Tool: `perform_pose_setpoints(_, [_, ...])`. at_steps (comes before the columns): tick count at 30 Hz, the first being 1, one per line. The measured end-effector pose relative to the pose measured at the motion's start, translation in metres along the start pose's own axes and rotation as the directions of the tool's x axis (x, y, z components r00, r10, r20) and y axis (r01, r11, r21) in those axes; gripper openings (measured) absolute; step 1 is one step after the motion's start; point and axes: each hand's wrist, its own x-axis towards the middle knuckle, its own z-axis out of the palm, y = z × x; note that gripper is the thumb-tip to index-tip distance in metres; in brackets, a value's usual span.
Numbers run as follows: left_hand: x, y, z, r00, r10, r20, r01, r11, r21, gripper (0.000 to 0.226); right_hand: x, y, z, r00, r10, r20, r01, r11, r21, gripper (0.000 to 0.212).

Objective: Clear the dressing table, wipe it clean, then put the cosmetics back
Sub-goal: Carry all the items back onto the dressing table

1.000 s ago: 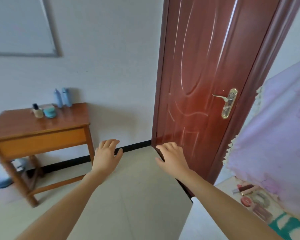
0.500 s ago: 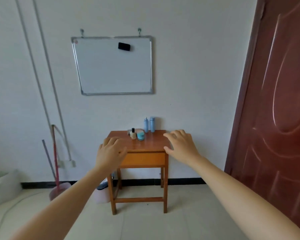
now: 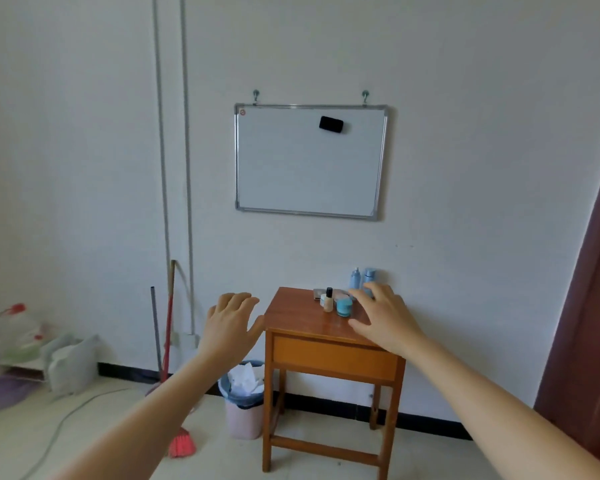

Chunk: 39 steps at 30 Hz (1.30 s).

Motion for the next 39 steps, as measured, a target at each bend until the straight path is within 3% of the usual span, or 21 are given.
perform_pose_setpoints(7, [0.083, -0.028, 0.014, 0.997, -0.023, -0.079, 0.027, 0.999, 0.047, 0.044, 0.103, 0.029, 0.025, 0.999, 0.046, -0.022, -0.043, 0.993, 0.112, 0.055])
perform_pose_setpoints(11, [0.134, -0.043, 0.035, 0.988, -0.08, -0.133, 0.079, 0.997, -0.014, 0.042, 0.159, 0.048, 0.049, 0.999, 0.025, -0.023, -0.022, 0.994, 0.111, 0.052])
perform_pose_setpoints(21, [0.219, -0.08, 0.164, 0.984, -0.171, 0.044, 0.175, 0.981, -0.084, 0.043, 0.245, 0.099, 0.163, 0.986, 0.074, 0.148, -0.097, 0.984, 0.149, 0.05])
perform_pose_setpoints(29, [0.336, -0.114, 0.258, 0.992, -0.07, 0.101, 0.093, 0.965, -0.244, 0.041, 0.325, 0.15, 0.224, 0.946, 0.238, 0.22, -0.249, 0.968, 0.024, 0.053])
perform_pose_setpoints(35, [0.427, -0.12, 0.307, 0.993, 0.019, 0.115, 0.029, 0.916, -0.4, 0.038, 0.383, 0.177, 0.239, 0.915, 0.353, 0.195, -0.346, 0.936, -0.07, 0.052])
perform_pose_setpoints(39, [0.441, -0.104, 0.353, 0.973, 0.082, 0.217, 0.032, 0.878, -0.478, 0.038, 0.375, 0.188, 0.278, 0.861, 0.38, 0.339, -0.353, 0.925, -0.138, 0.05])
